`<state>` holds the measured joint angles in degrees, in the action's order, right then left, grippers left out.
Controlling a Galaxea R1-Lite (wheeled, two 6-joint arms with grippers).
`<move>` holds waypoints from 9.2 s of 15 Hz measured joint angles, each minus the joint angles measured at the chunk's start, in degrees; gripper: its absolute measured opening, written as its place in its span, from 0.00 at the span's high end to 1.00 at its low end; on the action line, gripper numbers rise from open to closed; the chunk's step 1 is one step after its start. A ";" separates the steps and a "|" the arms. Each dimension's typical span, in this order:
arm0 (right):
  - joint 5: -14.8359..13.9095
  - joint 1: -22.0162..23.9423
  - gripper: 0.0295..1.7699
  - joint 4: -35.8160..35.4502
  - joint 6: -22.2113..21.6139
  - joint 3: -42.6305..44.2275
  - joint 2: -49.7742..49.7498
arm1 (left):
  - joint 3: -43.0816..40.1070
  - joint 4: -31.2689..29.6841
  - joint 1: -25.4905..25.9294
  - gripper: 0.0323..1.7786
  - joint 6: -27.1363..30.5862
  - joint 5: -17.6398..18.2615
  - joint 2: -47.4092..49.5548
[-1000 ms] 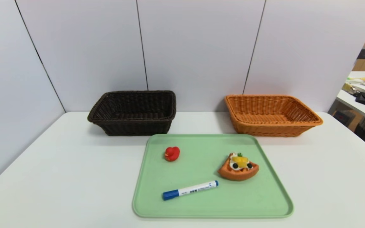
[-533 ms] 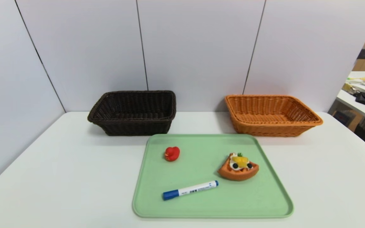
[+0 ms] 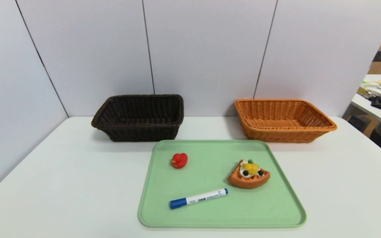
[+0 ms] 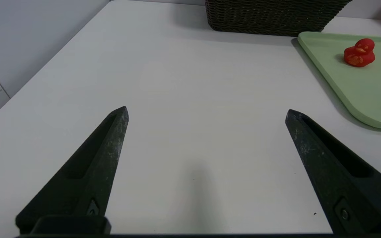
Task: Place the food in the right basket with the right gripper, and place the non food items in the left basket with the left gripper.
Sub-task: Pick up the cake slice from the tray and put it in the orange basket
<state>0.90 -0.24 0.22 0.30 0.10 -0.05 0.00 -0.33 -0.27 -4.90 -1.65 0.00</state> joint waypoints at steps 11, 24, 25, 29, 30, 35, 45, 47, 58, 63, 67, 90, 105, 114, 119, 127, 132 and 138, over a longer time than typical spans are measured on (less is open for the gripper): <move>0.78 0.00 0.04 1.43 1.54 1.39 0.02 | 2.12 2.23 0.00 0.05 6.41 1.35 0.00; 3.21 1.91 0.04 13.78 3.00 30.83 15.42 | 32.46 16.92 0.20 0.05 6.28 6.13 -18.16; 3.19 2.33 0.04 13.86 3.38 32.28 17.27 | 34.01 16.88 0.20 0.05 6.24 6.16 -20.26; 3.04 3.07 0.04 13.49 4.90 34.88 24.32 | 36.41 12.73 0.11 0.05 6.02 6.57 -29.16; 3.01 3.11 0.04 13.20 4.92 35.04 26.01 | 36.49 10.67 0.09 0.05 5.97 6.60 -31.59; 3.67 2.44 0.04 6.89 4.60 31.98 34.89 | 35.19 3.28 -1.49 0.05 5.50 6.50 -43.39; 2.93 -4.00 0.04 -6.23 0.74 28.37 49.82 | 29.71 -3.99 -6.84 0.05 2.47 5.52 -52.50; 1.93 -5.92 0.04 -6.23 -0.06 29.04 51.13 | 29.65 -3.96 -7.45 0.05 2.40 5.22 -52.61; -11.57 -24.14 0.04 -7.74 -4.96 31.82 60.33 | 28.79 -3.85 -9.12 0.05 2.15 4.58 -53.14; -13.36 -28.75 0.04 -7.79 -7.24 31.98 64.65 | 28.42 -3.74 -9.23 0.05 2.12 4.56 -53.86; -13.46 -30.78 0.04 -8.13 -7.63 31.90 67.99 | 27.61 -4.00 -9.65 0.05 2.06 4.51 -54.36; -20.22 -38.17 0.04 35.63 -21.25 65.17 84.49 | 26.78 -3.68 -10.01 0.05 2.38 2.41 -52.79; -16.42 -38.84 0.04 39.39 -17.47 72.75 92.27 | 26.38 -3.63 -9.98 0.05 2.32 1.74 -52.01; -16.25 -38.34 0.04 40.44 -17.49 75.20 98.30 | 25.86 -3.74 -10.01 0.05 2.29 1.13 -51.96; -15.84 -38.14 0.04 42.52 -17.34 80.75 101.56 | 25.75 -3.68 -10.01 0.05 2.29 0.46 -51.81; -15.51 -37.77 0.04 50.32 -18.02 89.34 107.00 | 25.41 -3.68 -10.01 0.05 2.29 0.20 -51.51; -15.37 -37.27 0.04 55.04 -19.02 94.85 110.50 | 25.14 -3.69 -9.98 0.05 2.29 0.17 -51.51; -11.95 -36.57 0.04 57.53 -17.60 98.79 114.10 | 24.92 -3.77 -10.01 0.05 2.29 0.17 -51.51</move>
<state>-11.04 -36.82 57.75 -17.30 98.89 114.06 24.92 -4.10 -10.28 -2.61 -1.48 -51.51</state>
